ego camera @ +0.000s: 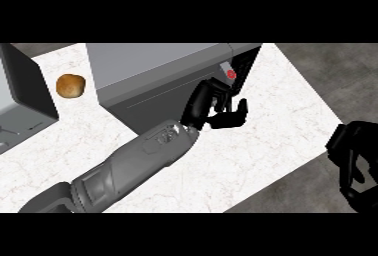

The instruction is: Pick up the milk, place it into the microwave and close the microwave

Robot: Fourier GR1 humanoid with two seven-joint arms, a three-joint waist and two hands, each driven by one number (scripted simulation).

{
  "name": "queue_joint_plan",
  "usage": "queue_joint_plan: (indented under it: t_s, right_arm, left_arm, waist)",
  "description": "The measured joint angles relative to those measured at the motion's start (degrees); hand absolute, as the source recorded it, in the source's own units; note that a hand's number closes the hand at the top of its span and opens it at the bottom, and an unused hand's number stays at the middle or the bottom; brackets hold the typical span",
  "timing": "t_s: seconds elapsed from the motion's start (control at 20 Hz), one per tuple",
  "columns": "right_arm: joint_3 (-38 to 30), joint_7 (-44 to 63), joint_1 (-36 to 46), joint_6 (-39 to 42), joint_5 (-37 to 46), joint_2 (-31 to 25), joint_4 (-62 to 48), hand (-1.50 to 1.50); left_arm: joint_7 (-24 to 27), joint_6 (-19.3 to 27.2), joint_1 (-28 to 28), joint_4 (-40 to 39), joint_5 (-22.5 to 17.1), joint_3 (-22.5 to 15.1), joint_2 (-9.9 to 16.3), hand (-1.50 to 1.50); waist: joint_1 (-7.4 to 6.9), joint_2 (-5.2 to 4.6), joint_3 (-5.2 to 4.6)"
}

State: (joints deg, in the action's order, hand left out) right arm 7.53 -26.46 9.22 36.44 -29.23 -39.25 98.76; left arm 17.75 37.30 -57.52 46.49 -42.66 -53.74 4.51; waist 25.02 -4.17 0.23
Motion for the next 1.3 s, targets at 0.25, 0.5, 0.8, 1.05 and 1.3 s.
queue_joint_plan:
  t_s: [0.25,0.5,0.8,1.05,1.3]
  right_arm:
    - [1.21,0.89,-0.11,0.24,-0.57,-0.05,2.39,1.50]
    - [2.16,1.60,-0.39,0.34,-1.04,-0.06,4.66,1.50]
    - [5.85,4.44,-2.54,2.30,-0.85,-1.60,6.78,1.50]
    - [8.96,5.62,-5.23,2.68,-1.49,-0.99,8.93,1.50]
    - [11.27,5.95,-8.19,1.64,-1.29,0.44,11.54,1.50]
  left_arm:
    - [0.61,1.72,0.35,0.26,-0.70,-0.08,0.27,1.50]
    - [1.53,2.94,0.60,0.34,-1.09,-0.18,0.49,1.50]
    - [-0.54,3.94,0.77,1.16,-5.22,3.00,-1.67,1.50]
    - [-1.28,1.29,2.32,2.82,-12.57,9.20,-4.36,1.50]
    - [-1.34,-4.47,2.64,3.10,-16.69,9.82,-4.60,1.50]
  waist:
    - [0.67,0.07,0.01]
    - [1.25,0.06,-0.02]
    - [0.11,-0.56,-0.31]
    - [-1.34,-1.08,-0.58]
    - [-2.63,-0.93,-0.46]
